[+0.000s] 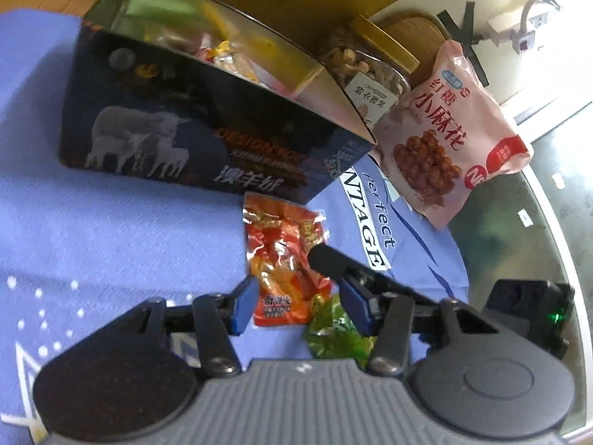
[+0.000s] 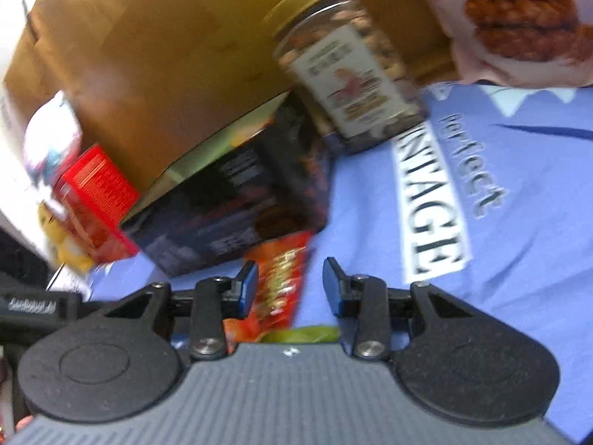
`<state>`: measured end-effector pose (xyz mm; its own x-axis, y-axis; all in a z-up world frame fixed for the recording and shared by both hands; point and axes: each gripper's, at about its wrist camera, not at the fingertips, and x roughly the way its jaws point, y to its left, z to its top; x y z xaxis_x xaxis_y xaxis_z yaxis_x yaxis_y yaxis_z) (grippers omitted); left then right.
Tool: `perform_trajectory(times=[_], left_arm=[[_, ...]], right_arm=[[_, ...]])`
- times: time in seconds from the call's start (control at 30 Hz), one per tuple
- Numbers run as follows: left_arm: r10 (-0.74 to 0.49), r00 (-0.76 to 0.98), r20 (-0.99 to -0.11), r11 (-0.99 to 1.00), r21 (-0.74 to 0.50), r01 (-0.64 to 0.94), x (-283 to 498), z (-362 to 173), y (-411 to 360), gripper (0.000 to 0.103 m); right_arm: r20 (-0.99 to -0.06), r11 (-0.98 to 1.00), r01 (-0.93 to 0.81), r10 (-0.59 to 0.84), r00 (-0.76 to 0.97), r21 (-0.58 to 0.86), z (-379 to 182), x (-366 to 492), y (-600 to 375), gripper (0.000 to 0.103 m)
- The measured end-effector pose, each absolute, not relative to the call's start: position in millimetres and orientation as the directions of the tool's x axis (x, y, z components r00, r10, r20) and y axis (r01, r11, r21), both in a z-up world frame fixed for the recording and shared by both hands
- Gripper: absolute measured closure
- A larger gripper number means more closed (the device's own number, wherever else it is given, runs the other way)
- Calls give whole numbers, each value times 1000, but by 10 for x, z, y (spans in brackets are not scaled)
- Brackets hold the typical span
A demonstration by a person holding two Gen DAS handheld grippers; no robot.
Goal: Organize snacks
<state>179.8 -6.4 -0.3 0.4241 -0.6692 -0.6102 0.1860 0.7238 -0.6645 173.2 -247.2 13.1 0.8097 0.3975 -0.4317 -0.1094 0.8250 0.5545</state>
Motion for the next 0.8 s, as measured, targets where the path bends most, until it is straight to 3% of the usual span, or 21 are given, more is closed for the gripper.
perform_trajectory(times=[0.07, 0.17, 0.23, 0.43, 0.5, 0.63, 0.8], left_arm=[[-684, 419, -597, 706, -685, 177, 1761, -23, 11, 56], [-682, 418, -601, 707, -688, 163, 1684, -19, 80, 57], [-664, 428, -613, 725, -667, 170, 1600, 14, 114, 57], [-629, 481, -610, 749, -643, 163, 1359, 135, 348, 60], [-628, 504, -592, 746, -642, 175, 1264, 232, 465, 67], [-624, 526, -578, 753, -625, 207, 1133, 409, 599, 67], [-585, 500, -638, 799, -559, 221, 1194, 311, 495, 63]], right_arm=[[-431, 816, -133, 427, 795, 563, 119, 1687, -2402, 66], [-435, 814, -149, 444, 783, 562, 92, 1613, -2382, 88], [-430, 806, -169, 465, 774, 567, 80, 1567, -2355, 93], [-421, 838, -250, 474, 774, 485, 192, 1375, -2082, 95], [-413, 832, -255, 481, 773, 492, 224, 1362, -1981, 95], [-373, 815, -282, 502, 780, 506, 337, 1216, -1859, 95], [-354, 847, -262, 448, 821, 463, 388, 1128, -1707, 95]])
